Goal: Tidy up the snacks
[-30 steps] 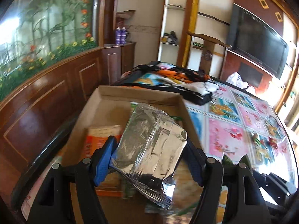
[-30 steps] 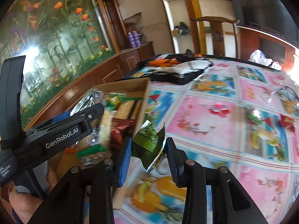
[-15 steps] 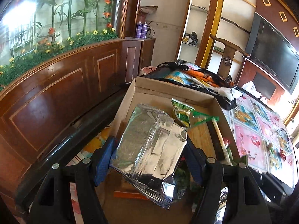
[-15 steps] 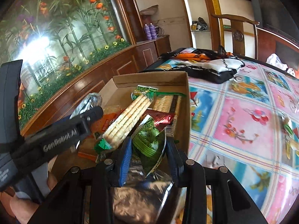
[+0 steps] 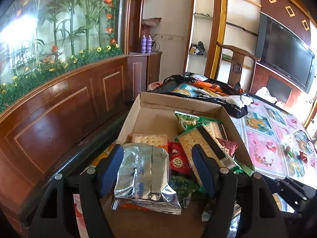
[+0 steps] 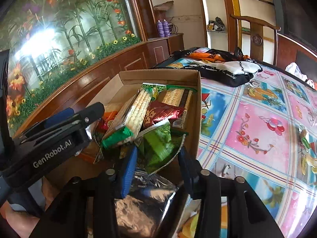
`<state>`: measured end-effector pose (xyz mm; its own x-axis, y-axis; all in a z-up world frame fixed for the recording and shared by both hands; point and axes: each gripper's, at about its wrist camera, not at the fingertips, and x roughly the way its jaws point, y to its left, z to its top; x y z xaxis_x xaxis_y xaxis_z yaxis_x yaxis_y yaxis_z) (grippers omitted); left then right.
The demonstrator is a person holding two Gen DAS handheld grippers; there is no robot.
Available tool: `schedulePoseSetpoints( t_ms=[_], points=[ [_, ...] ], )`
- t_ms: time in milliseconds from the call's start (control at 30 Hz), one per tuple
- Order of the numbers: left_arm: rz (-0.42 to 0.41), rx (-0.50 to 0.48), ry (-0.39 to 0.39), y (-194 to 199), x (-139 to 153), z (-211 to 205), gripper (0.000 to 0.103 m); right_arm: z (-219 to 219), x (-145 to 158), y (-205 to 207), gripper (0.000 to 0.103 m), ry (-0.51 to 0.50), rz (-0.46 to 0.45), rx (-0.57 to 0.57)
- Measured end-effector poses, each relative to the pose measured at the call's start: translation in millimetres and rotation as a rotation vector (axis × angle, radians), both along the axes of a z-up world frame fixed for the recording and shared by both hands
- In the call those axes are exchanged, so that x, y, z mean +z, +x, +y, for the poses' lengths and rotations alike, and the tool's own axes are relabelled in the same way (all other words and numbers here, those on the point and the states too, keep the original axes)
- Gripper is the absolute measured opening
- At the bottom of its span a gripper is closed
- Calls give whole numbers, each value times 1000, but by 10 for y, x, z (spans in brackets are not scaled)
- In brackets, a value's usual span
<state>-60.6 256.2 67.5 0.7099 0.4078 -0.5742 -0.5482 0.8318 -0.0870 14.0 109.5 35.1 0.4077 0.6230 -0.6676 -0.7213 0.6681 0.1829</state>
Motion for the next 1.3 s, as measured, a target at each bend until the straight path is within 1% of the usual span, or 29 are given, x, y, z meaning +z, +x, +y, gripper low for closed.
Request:
schedulePoseSetpoints(
  t_ms=[67, 100, 200, 267, 333, 433, 467, 533, 600, 667, 733, 767, 833, 900, 967, 1100, 1200, 1300],
  points=[
    [-30, -3, -24, -38, 11, -2, 82, -55, 32, -47, 58, 5, -13, 17],
    [-40, 4, -19, -53, 19, -22, 83, -83, 50, -78, 62, 8, -19, 32],
    [-55, 14, 26, -71, 52, -123, 83, -177, 95, -219, 65, -11, -76, 51],
    [-62, 27, 52, -100, 70, -222, 87, -255, 119, -315, 65, -26, -120, 66],
    [-77, 38, 49, -154, 76, -305, 91, -387, 148, -379, 69, -23, -147, 67],
    [-90, 51, 56, -246, 77, -431, 93, -634, 164, -440, 71, -8, -145, 61],
    [-98, 59, 76, -286, 91, -495, 96, -695, 169, -458, 71, -8, -148, 54],
    [-103, 83, 105, -343, 106, -577, 99, -841, 191, -476, 77, 0, -154, 39],
    [-112, 112, 106, -416, 105, -635, 102, -992, 209, -485, 82, 17, -156, 15],
    [-110, 136, 98, -465, 91, -680, 103, -1135, 220, -499, 83, 32, -153, -6],
    [-93, 162, 121, -487, 98, -755, 103, -1259, 231, -507, 88, 43, -146, -18],
    [-92, 172, 142, -499, 110, -798, 103, -1317, 236, -514, 88, 48, -145, -30],
    [-95, 168, 159, -517, 125, -839, 103, -1411, 249, -525, 89, 61, -138, -47],
    [-78, 164, 153, -505, 122, -836, 103, -1478, 253, -525, 90, 65, -127, -60],
    [-58, 165, 134, -486, 118, -806, 103, -1507, 248, -541, 90, 64, -128, -69],
    [-44, 165, 95, -479, 119, -771, 103, -1494, 218, -586, 90, 40, -140, -66],
    [-39, 160, 106, -458, 132, -799, 103, -1471, 199, -611, 90, 24, -159, -63],
    [-30, 172, 142, -435, 155, -852, 103, -1453, 188, -625, 92, 17, -173, -60]
  ],
)
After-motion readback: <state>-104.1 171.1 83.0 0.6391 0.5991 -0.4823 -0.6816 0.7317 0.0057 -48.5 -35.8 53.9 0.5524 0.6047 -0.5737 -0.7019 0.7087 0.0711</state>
